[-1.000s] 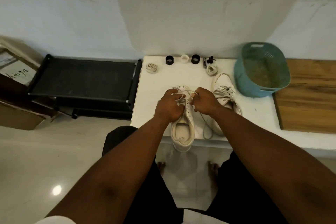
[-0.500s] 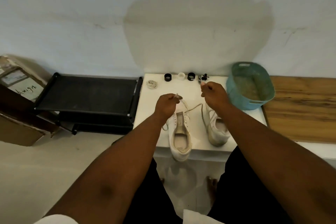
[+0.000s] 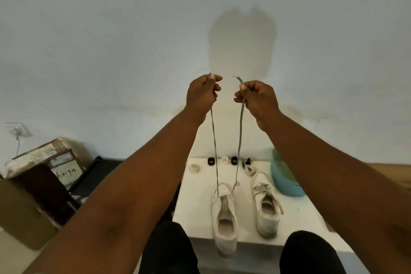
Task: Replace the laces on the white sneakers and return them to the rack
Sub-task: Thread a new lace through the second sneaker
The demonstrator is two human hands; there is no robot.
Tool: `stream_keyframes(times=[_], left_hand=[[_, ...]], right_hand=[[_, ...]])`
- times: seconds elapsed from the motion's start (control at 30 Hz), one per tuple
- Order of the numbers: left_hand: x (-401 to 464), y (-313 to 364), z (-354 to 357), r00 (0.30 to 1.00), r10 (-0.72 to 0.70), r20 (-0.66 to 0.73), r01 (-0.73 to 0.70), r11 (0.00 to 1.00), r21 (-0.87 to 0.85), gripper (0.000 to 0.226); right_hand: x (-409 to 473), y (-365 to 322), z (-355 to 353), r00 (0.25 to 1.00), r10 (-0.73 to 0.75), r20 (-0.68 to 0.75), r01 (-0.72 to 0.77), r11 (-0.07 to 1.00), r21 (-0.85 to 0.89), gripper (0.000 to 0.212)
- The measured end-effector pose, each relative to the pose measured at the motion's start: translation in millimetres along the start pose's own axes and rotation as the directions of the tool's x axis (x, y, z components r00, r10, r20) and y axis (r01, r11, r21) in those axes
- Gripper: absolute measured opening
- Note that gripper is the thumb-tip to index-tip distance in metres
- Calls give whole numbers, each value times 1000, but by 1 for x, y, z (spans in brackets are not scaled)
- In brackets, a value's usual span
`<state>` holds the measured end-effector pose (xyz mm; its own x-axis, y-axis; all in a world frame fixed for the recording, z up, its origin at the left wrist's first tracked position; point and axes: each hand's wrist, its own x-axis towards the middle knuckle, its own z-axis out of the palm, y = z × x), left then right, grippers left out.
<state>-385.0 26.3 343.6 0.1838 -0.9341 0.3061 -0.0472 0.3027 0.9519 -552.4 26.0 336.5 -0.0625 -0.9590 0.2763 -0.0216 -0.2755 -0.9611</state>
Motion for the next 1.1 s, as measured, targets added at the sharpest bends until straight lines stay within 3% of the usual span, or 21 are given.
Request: stream_keyframes(times=[0.43,0.6,0.8,1.1], left_hand=[[4,71,-9,972,209,-110,-214,976,-42,20],[6,86,-4,967,221,-127,-229,972,-48,21],[7,91,3,970,200,-140,-200,980,14,18],[6,103,-1,967,183,-175,-193,980,-40,19]], right_hand=[[1,-81,23,992,-103,-71,105,994,32,10],[4,-95,35,987,-130,-95,131,991,8,10],[5,-104,49,978,-185,-95,183,983,-27,24],[6,-113,58,973,-196,-122,189,980,-66,10]])
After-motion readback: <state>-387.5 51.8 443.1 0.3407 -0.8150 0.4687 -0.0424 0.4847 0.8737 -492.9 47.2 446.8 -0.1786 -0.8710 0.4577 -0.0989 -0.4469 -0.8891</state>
